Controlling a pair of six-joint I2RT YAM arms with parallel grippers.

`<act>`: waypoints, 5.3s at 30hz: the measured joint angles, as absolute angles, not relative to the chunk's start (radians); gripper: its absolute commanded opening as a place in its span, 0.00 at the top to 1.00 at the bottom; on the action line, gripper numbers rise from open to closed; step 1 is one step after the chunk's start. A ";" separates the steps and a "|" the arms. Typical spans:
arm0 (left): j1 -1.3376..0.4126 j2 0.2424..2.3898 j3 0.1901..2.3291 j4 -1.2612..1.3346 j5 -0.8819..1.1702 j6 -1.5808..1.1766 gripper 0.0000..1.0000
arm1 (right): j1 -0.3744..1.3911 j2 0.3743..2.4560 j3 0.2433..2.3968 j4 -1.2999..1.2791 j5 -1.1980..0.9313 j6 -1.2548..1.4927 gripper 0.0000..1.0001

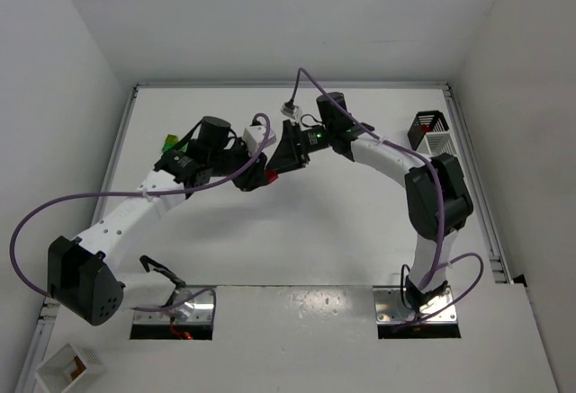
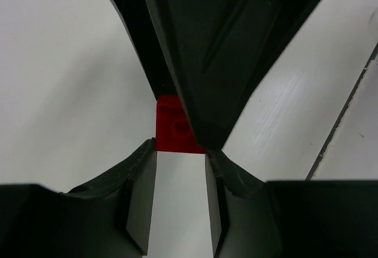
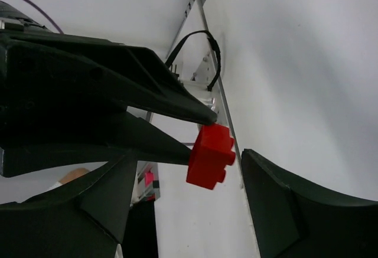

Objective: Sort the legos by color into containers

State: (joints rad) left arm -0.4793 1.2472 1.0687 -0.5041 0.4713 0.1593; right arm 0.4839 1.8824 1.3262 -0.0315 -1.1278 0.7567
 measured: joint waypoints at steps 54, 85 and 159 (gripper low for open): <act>0.096 1.049 0.844 -0.490 0.125 0.157 0.00 | -0.236 2.137 2.048 -0.793 -0.058 -0.055 0.95; 0.375 1.221 0.717 -0.578 0.347 0.580 0.15 | -0.001 1.590 1.398 -0.695 -0.324 -0.029 0.39; 0.377 1.629 1.073 -0.543 0.587 0.419 1.00 | 0.336 1.554 1.260 -0.482 -0.406 0.080 0.40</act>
State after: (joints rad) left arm 0.3767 1.6291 1.0725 -0.5430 0.5873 0.4191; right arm 0.3359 1.5543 1.2602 -0.4824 -0.4057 0.0799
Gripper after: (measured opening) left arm 0.249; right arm 0.602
